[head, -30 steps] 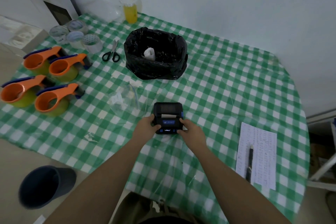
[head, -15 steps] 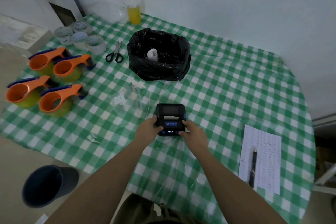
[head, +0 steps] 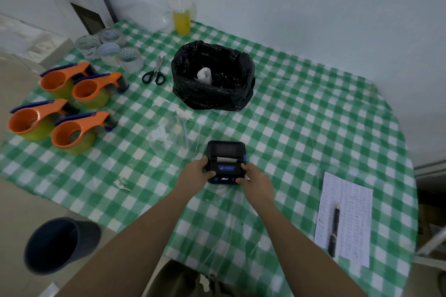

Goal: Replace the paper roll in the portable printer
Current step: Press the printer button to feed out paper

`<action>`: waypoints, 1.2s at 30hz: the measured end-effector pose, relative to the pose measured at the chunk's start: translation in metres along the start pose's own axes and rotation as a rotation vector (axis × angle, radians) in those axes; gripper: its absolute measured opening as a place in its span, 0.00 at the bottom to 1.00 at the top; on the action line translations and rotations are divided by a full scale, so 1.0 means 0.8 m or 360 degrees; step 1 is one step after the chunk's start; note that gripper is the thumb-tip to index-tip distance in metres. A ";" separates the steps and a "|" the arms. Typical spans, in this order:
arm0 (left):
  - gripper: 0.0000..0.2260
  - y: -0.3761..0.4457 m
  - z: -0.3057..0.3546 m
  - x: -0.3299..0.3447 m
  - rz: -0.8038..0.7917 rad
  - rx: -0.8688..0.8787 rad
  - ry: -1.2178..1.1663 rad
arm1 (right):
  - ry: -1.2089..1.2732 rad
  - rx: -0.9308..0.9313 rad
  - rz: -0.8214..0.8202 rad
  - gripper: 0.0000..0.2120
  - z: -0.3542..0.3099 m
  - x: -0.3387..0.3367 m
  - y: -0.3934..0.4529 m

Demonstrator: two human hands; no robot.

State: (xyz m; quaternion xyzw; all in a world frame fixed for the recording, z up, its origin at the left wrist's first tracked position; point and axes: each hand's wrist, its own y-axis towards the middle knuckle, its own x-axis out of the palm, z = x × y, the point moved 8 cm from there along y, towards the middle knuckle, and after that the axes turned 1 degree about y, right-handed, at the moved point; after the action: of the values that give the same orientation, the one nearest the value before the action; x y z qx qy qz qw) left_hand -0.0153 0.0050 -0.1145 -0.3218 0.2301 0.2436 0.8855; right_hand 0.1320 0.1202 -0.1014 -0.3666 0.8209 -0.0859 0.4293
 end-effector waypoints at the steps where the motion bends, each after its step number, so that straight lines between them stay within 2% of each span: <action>1: 0.18 0.000 0.001 0.000 0.0001 0.0007 0.0014 | 0.0023 0.0004 0.0004 0.22 0.000 0.000 0.000; 36: 0.19 -0.006 0.006 -0.003 0.0004 -0.0014 0.0013 | 0.0027 0.0000 0.0011 0.21 0.002 -0.001 0.001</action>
State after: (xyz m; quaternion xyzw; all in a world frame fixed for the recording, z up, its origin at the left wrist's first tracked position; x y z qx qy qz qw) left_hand -0.0132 0.0044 -0.1073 -0.3265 0.2331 0.2445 0.8828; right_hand 0.1330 0.1214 -0.1021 -0.3629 0.8259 -0.0876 0.4225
